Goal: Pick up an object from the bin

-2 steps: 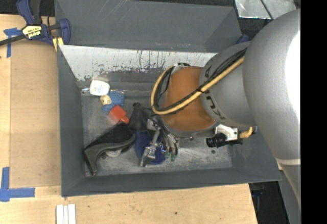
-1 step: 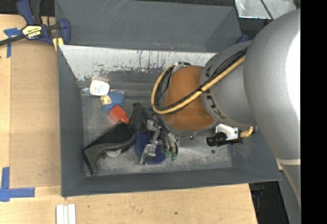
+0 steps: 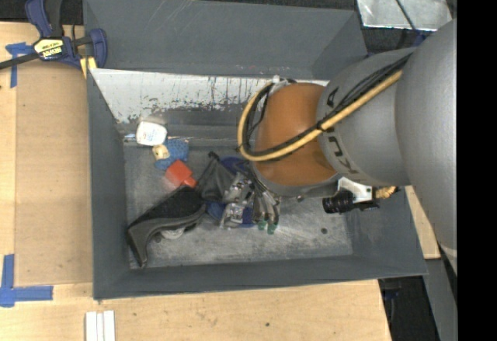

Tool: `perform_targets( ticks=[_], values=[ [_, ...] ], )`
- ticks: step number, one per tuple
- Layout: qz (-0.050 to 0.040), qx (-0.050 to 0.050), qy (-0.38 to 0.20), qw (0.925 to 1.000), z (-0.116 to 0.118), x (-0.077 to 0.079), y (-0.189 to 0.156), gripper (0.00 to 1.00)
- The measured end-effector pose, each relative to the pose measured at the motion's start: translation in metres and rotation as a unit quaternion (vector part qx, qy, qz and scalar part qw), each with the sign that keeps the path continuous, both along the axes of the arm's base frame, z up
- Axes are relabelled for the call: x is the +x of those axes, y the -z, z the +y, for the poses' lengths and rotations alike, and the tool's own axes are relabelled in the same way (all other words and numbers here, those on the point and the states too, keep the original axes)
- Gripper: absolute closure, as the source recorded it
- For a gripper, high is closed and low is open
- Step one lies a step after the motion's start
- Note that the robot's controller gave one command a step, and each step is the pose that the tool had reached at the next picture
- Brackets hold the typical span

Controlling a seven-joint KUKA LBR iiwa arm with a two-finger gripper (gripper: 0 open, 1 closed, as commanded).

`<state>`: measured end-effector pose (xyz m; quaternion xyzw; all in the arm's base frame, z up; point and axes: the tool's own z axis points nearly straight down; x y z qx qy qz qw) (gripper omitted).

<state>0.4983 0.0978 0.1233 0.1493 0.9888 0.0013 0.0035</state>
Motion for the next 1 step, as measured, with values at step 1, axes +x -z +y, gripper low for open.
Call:
perform_targets(
  ticks=[1],
  values=[
    [-0.001, 0.0, -0.001, 1.0, -0.0006, 0.0023, -0.0557, 1.0]
  ],
)
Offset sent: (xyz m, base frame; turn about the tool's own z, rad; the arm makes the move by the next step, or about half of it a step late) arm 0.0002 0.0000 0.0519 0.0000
